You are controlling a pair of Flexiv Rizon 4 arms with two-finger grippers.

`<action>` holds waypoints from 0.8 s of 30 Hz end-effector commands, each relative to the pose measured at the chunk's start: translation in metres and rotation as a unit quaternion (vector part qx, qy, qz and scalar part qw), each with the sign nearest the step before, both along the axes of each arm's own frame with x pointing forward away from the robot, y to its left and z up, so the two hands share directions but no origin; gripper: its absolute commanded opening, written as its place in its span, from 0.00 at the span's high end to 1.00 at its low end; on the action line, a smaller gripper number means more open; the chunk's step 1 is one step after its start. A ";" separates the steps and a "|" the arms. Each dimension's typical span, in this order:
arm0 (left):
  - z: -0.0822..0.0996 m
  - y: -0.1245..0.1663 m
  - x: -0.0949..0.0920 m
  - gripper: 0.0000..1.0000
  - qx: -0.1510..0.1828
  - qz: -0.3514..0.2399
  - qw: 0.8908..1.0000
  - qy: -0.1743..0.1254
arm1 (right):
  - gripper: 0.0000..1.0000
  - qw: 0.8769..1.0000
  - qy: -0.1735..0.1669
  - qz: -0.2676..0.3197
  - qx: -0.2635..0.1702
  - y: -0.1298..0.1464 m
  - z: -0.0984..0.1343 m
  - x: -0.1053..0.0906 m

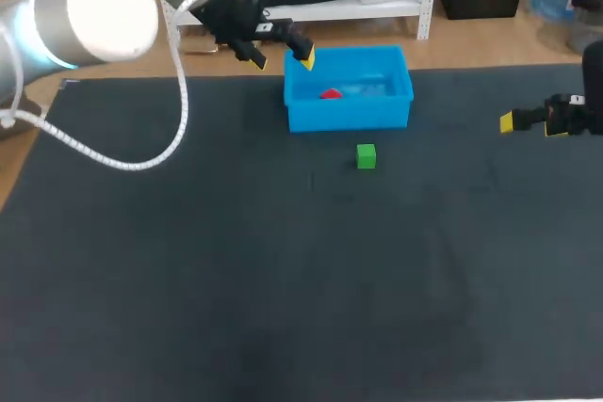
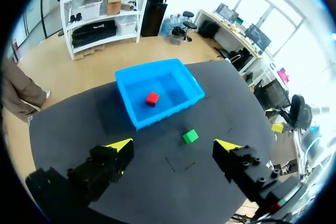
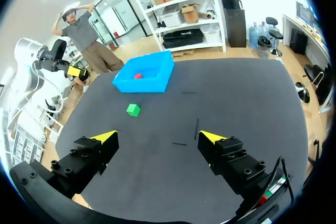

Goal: Use the left arm to pick the red cube and place it into the blue plastic box first, then use the right arm to grasp the green cube and put it into the same blue plastic box after the first action is fully finished.

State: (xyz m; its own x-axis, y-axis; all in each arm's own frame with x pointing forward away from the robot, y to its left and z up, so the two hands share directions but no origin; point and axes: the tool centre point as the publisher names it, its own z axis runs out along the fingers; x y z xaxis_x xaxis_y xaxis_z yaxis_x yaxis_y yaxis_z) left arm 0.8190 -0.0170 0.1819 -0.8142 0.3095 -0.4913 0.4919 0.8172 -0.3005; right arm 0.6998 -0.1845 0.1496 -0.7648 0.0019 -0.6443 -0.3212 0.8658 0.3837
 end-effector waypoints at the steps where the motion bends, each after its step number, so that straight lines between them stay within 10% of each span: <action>1: -0.002 0.006 -0.007 0.00 -0.075 0.039 0.991 -0.105 | 0.00 1.000 0.000 0.000 -0.001 0.000 0.000 0.000; 24: -0.006 0.029 -0.034 0.00 -0.100 0.031 0.989 -0.100 | 0.00 1.000 0.000 0.000 -0.001 0.000 0.000 0.000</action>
State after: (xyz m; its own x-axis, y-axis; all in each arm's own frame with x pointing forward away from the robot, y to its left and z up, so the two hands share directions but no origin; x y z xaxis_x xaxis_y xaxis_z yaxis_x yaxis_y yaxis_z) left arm 0.7916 0.0057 0.1769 -0.7438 0.1854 -0.6421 0.5039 0.7867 -0.3566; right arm 0.6998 -0.1845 0.1496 -0.7648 0.0019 -0.6443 -0.3211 0.8658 0.3837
